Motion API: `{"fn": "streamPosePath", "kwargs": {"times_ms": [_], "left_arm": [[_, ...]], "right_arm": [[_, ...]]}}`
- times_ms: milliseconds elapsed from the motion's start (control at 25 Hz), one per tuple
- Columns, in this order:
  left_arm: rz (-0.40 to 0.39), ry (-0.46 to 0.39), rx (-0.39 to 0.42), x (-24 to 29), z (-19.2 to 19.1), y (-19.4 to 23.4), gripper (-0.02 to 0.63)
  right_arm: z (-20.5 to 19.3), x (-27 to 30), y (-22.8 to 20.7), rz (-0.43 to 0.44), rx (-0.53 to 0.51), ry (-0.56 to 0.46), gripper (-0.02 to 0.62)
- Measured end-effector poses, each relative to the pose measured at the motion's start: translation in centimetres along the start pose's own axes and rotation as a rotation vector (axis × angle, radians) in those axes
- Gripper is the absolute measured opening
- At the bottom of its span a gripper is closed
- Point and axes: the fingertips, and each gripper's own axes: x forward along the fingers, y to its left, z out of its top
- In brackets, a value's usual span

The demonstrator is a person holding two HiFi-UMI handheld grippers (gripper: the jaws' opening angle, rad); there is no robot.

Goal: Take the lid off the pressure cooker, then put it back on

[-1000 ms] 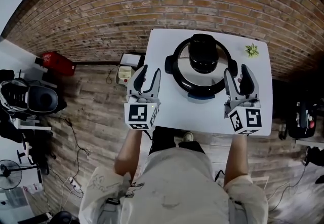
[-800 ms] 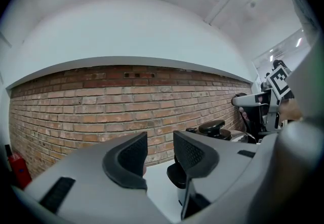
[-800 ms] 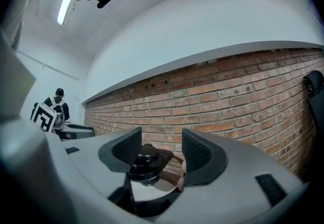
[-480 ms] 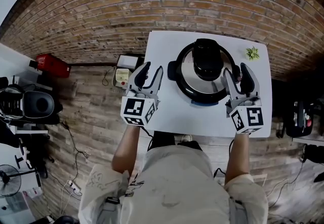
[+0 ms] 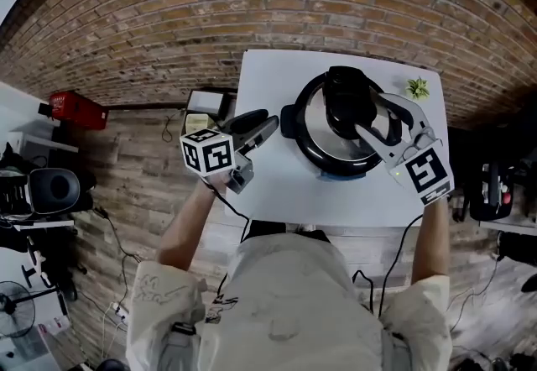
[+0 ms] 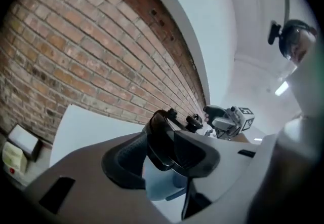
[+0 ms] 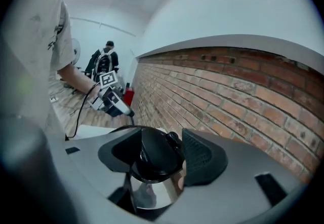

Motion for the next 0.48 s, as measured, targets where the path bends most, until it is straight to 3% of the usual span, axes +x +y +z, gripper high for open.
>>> {"fn": "streamPosePath", "kwargs": {"times_ms": [200, 320, 480], "left_arm": [[-0.109, 0.084, -0.173, 1.4, -1.8, 1.0, 0.191], [-0.173, 0.087, -0.27, 2.2, -2.2, 0.9, 0.193], [-0.25, 0.092, -0.393, 3.1, -2.6, 1.1, 0.193]], "right_arm": [[-0.5, 2.2, 1.1, 0.181, -0.132, 0.201, 0.265], [-2.0, 3.2, 2.1, 0.304, -0.183, 0.364, 0.272], [-3.4, 4.6, 2.3, 0.402, -0.218, 0.514, 0.284]]}}
